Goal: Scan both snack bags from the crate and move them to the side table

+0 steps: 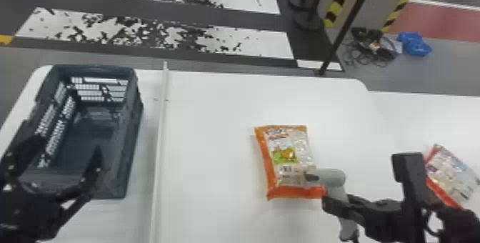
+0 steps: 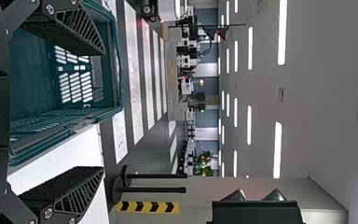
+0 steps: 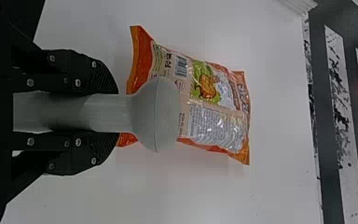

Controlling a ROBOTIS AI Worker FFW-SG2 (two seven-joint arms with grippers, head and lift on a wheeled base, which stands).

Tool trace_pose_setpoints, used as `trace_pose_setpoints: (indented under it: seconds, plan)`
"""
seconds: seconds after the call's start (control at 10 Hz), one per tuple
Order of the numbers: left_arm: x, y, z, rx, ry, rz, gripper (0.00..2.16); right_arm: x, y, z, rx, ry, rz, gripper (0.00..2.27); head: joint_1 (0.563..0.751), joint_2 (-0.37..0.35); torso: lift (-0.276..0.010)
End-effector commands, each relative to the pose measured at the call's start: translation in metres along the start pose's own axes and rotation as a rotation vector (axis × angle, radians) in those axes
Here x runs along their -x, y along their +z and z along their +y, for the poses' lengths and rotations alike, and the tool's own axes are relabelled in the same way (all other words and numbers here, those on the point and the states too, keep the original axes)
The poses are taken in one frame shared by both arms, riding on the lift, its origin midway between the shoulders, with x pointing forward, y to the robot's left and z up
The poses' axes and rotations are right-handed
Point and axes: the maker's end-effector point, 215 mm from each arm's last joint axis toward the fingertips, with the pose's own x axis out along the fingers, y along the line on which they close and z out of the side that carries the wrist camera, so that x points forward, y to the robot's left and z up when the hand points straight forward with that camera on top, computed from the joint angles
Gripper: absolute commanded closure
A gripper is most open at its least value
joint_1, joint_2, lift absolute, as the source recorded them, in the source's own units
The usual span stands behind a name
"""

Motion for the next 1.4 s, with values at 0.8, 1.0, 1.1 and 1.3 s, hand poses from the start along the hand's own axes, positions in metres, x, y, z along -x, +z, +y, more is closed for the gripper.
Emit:
trace_pose_setpoints:
  seconds: [0.8, 1.0, 1.1, 1.3]
  plan:
    - [0.0, 0.0, -0.001, 0.001, 0.0, 0.0, 0.12, -0.03, 0.019, 0.057, 0.096, 0.015, 0.044, 2.25, 0.695, -0.009, -0.075]
    - [0.001, -0.001, -0.001, 0.002, 0.0, 0.003, 0.12, -0.037, 0.017, 0.058, 0.102, 0.011, 0.056, 2.25, 0.695, -0.007, -0.075]
    - [0.001, -0.001, -0.001, 0.002, 0.0, 0.003, 0.12, -0.039, 0.02, 0.057, 0.106, 0.007, 0.053, 2.26, 0.695, -0.004, -0.075]
    - [0.001, -0.001, -0.001, 0.001, 0.0, 0.0, 0.12, -0.039, 0.022, 0.055, 0.107, 0.001, 0.05, 2.26, 0.695, -0.001, -0.075]
